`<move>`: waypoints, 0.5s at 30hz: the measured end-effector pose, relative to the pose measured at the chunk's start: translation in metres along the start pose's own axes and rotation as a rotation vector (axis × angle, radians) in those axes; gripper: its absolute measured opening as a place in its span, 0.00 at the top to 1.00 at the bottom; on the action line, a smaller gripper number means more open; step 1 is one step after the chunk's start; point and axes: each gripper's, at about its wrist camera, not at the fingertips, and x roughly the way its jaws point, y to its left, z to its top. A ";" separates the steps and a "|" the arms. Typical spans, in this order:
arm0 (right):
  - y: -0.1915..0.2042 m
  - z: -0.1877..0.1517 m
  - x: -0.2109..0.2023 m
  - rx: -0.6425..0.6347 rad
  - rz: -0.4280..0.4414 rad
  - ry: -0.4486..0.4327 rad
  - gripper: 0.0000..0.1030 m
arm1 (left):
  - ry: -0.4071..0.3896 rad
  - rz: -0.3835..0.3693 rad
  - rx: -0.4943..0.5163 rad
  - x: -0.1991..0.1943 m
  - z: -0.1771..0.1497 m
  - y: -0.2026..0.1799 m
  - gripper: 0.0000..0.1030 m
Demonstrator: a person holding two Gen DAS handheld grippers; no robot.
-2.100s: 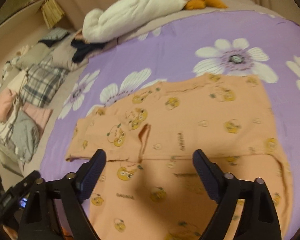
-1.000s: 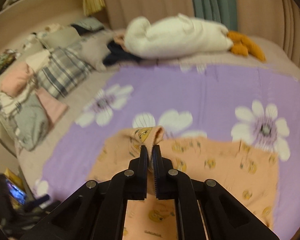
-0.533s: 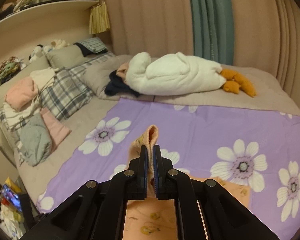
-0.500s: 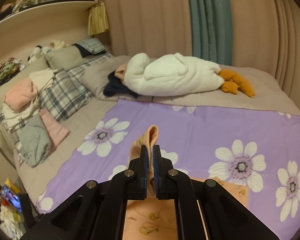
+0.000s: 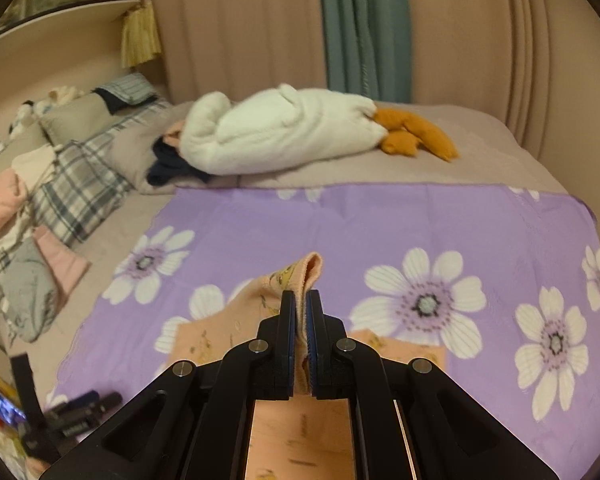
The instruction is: Fold small clothes
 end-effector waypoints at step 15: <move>-0.061 -0.033 0.039 0.091 -0.077 0.127 0.94 | 0.110 0.032 0.145 0.068 0.008 -0.060 0.39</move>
